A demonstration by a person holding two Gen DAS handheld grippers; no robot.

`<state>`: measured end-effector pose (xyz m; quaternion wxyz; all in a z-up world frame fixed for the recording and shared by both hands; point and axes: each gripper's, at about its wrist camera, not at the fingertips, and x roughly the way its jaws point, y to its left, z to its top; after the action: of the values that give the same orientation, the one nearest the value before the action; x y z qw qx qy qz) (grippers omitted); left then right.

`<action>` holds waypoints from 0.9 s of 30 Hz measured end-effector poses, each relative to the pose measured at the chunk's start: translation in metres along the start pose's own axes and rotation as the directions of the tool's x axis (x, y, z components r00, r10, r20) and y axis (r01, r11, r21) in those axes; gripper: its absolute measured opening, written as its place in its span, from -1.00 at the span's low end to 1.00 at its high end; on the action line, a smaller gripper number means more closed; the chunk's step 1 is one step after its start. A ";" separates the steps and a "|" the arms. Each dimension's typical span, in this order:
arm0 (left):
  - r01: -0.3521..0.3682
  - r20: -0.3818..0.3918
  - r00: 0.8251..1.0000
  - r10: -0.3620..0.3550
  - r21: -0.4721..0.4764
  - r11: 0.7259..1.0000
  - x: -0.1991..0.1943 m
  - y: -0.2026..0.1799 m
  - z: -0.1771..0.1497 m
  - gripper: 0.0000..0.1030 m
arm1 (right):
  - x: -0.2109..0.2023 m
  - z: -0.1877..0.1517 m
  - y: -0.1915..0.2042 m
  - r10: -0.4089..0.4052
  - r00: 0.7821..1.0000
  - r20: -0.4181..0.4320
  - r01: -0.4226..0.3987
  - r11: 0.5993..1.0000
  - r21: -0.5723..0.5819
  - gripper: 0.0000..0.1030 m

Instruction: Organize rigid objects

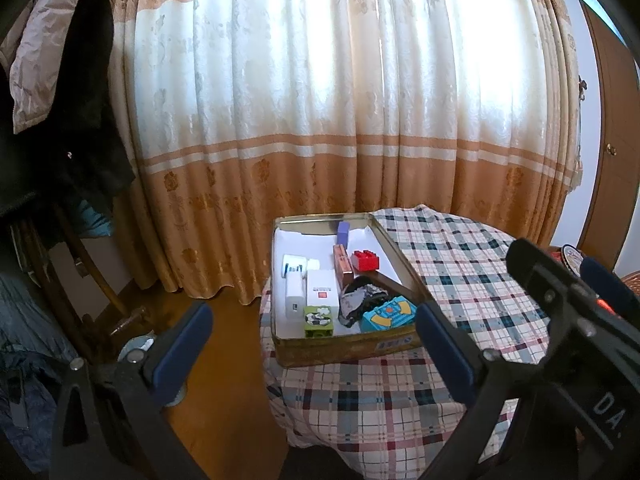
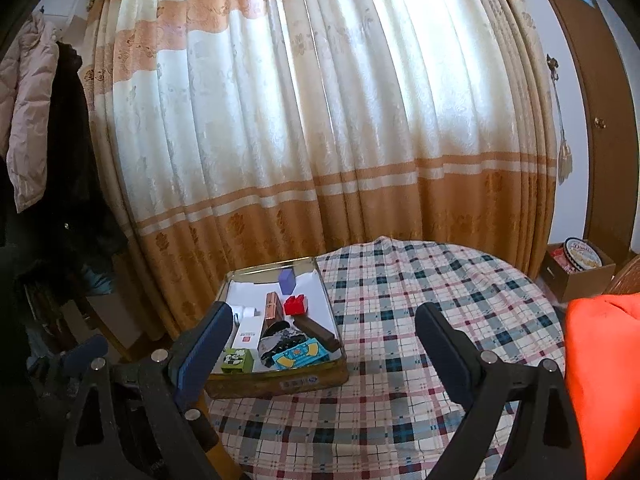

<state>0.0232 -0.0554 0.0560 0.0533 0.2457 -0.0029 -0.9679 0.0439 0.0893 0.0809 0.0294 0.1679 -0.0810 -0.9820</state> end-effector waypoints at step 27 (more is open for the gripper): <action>-0.083 0.007 0.997 0.083 -0.014 0.996 -0.003 0.009 0.001 0.99 | -0.006 0.002 0.005 -0.011 1.000 0.014 0.011 1.000 -0.005 0.84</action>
<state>0.0262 -0.0639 0.0581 0.0951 0.2413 -0.0065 -0.9658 0.0487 0.0856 0.0857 0.0239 0.1614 -0.0777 -0.9835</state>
